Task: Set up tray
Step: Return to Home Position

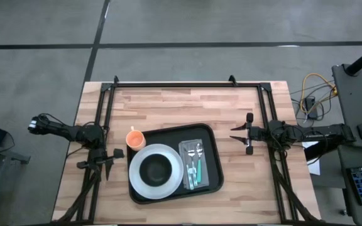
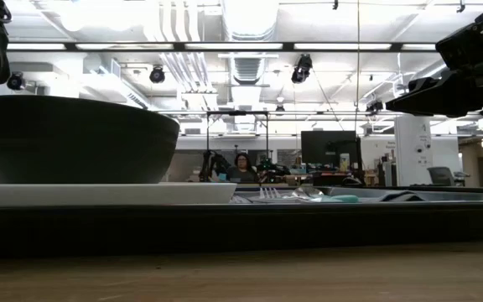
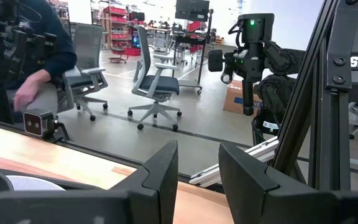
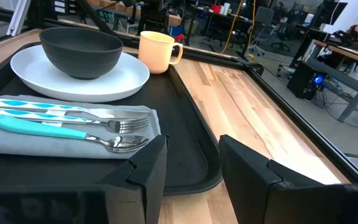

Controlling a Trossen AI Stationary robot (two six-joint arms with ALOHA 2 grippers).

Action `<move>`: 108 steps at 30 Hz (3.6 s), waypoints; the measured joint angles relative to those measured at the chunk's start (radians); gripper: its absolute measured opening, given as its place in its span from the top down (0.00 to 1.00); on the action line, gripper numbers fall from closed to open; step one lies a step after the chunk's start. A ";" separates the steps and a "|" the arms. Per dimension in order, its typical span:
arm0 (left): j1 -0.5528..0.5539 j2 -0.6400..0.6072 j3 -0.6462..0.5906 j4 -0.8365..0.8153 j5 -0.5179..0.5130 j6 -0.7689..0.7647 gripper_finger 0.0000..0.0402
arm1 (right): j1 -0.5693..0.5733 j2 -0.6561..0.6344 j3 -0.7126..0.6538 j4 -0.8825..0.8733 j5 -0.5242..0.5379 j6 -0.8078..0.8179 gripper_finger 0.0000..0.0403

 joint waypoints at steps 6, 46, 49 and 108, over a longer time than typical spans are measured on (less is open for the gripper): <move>0.000 0.000 0.000 0.000 0.000 0.000 0.76 | 0.000 0.000 0.000 0.000 0.000 0.000 0.67; 0.000 0.000 0.000 0.000 0.000 0.000 0.76 | 0.000 0.000 0.000 0.000 0.000 0.000 0.67; 0.000 0.000 0.000 0.000 0.000 0.000 0.76 | 0.000 0.000 0.000 0.000 0.000 0.000 0.68; 0.000 0.000 0.000 0.000 0.000 0.000 0.76 | 0.000 0.000 0.000 0.000 0.000 0.000 0.67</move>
